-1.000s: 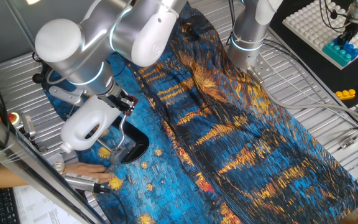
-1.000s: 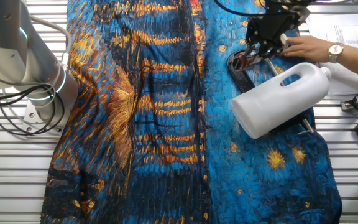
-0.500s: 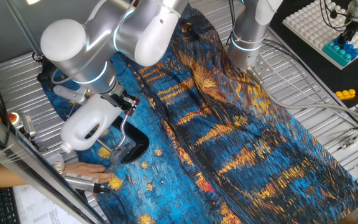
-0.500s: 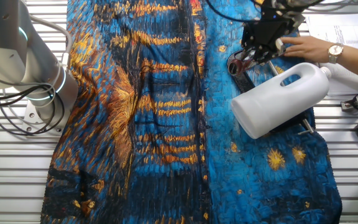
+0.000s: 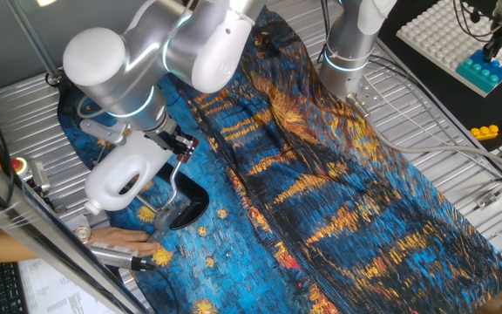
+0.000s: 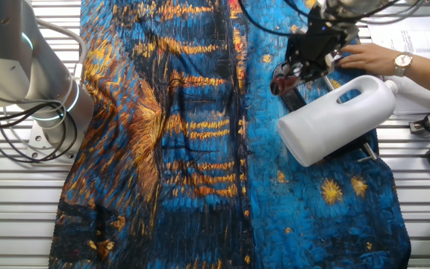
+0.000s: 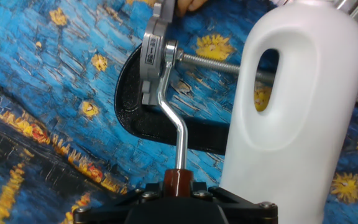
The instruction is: Push down the lever
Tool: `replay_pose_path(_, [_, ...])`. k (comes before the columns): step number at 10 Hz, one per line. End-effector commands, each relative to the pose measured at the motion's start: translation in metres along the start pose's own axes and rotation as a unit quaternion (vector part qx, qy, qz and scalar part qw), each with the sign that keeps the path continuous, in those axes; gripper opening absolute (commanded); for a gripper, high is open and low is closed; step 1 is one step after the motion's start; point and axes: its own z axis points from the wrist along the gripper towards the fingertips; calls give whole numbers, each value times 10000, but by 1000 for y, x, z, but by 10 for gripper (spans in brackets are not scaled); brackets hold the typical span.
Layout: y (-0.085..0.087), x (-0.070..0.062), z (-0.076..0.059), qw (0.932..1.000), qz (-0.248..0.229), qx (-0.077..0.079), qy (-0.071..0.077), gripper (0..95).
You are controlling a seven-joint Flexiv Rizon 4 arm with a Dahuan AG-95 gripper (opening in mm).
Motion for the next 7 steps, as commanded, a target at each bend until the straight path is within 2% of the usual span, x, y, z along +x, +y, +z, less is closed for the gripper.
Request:
replay_pose_path(1, [0, 0, 3, 10000, 13, -26, -24, 190])
replay_pose_path(7, [-2, 0, 15, 10000, -4, -51, -45, 190])
